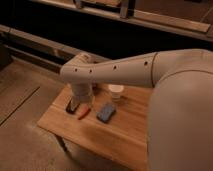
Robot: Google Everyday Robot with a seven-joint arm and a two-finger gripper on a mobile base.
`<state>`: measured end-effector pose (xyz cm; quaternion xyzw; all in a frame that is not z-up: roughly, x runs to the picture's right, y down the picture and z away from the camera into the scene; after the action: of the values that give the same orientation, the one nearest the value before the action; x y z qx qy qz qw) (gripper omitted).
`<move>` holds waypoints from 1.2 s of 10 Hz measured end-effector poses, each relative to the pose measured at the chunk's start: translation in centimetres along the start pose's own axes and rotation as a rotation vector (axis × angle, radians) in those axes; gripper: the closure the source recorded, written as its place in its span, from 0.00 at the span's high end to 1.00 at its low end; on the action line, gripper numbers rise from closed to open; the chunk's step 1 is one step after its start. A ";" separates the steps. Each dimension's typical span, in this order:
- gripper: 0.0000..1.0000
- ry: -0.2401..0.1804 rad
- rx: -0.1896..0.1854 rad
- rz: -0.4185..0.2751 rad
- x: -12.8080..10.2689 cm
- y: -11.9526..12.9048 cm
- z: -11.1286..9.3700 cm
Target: Drag the pepper across the table
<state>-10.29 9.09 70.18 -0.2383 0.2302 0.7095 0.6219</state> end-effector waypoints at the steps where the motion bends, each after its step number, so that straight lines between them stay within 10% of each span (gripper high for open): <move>1: 0.65 -0.014 0.000 0.038 -0.3 -0.3 -0.1; 4: 0.65 -0.026 0.038 0.093 -1.0 -1.4 0.7; 8: 0.65 -0.004 0.133 -0.023 -4.2 -2.3 2.2; 12: 0.65 -0.005 0.083 0.084 -7.5 -3.9 3.4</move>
<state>-5.73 5.93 77.38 -0.2006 0.2674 0.7255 0.6016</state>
